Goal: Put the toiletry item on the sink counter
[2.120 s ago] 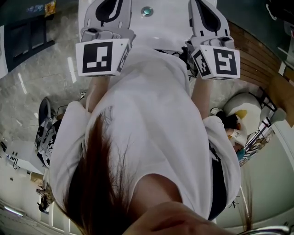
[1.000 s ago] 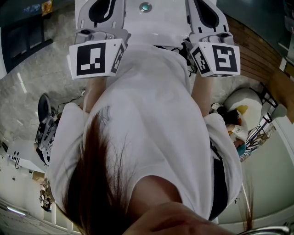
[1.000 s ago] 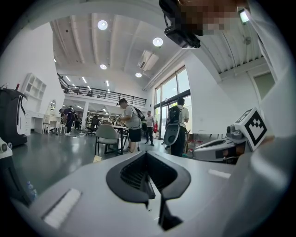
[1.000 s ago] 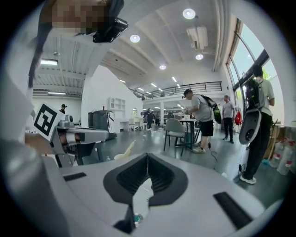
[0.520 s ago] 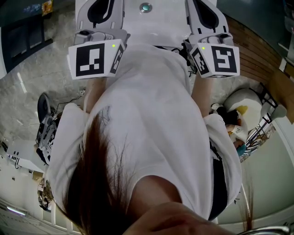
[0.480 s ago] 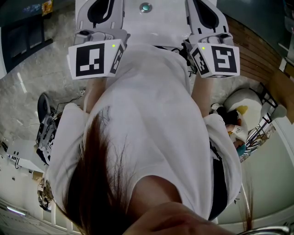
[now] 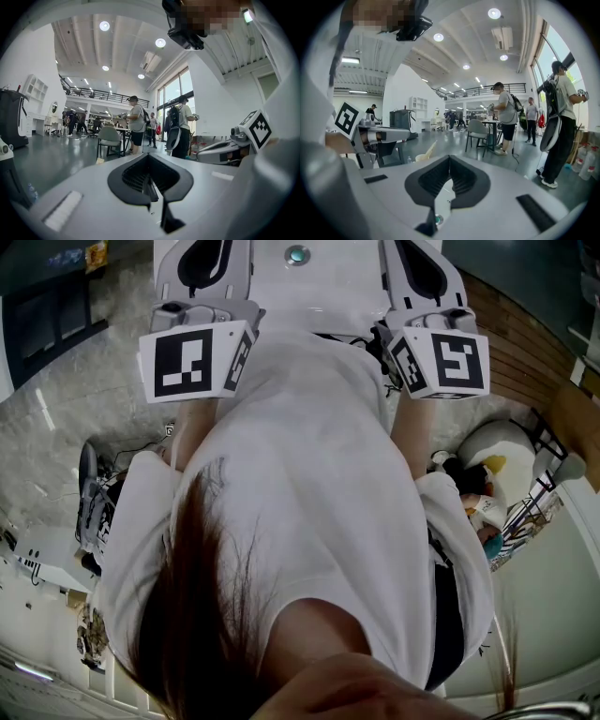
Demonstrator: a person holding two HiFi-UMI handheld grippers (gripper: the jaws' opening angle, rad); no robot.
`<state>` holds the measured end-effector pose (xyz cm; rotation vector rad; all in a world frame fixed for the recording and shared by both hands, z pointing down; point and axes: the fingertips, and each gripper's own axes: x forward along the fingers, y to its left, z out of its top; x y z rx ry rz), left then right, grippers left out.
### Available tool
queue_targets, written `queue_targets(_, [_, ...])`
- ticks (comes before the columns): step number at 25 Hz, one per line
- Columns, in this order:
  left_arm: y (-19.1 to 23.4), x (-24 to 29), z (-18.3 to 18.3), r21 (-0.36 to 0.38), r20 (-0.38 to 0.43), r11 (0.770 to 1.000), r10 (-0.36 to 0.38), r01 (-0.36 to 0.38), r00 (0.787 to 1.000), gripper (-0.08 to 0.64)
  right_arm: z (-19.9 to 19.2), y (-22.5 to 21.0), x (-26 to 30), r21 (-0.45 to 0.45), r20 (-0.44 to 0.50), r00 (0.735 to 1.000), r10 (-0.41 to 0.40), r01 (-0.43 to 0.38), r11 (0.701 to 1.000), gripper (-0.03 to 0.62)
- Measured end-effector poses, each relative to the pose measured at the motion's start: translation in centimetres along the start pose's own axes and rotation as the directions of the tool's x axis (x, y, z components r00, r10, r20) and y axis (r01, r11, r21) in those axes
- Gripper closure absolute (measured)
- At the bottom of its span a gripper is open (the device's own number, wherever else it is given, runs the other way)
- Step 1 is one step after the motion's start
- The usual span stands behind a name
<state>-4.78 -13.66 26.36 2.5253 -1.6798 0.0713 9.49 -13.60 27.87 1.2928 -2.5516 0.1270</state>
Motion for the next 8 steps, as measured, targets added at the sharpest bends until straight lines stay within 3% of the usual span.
queue_targets(8, [-0.06, 0.01, 0.11, 0.001, 0.001, 1.000, -0.002, 0.002, 1.000, 0.551, 0.04, -0.07, -0.09, -0.001, -0.001, 1.000, -0.003, 0.003, 1.000, 0.583])
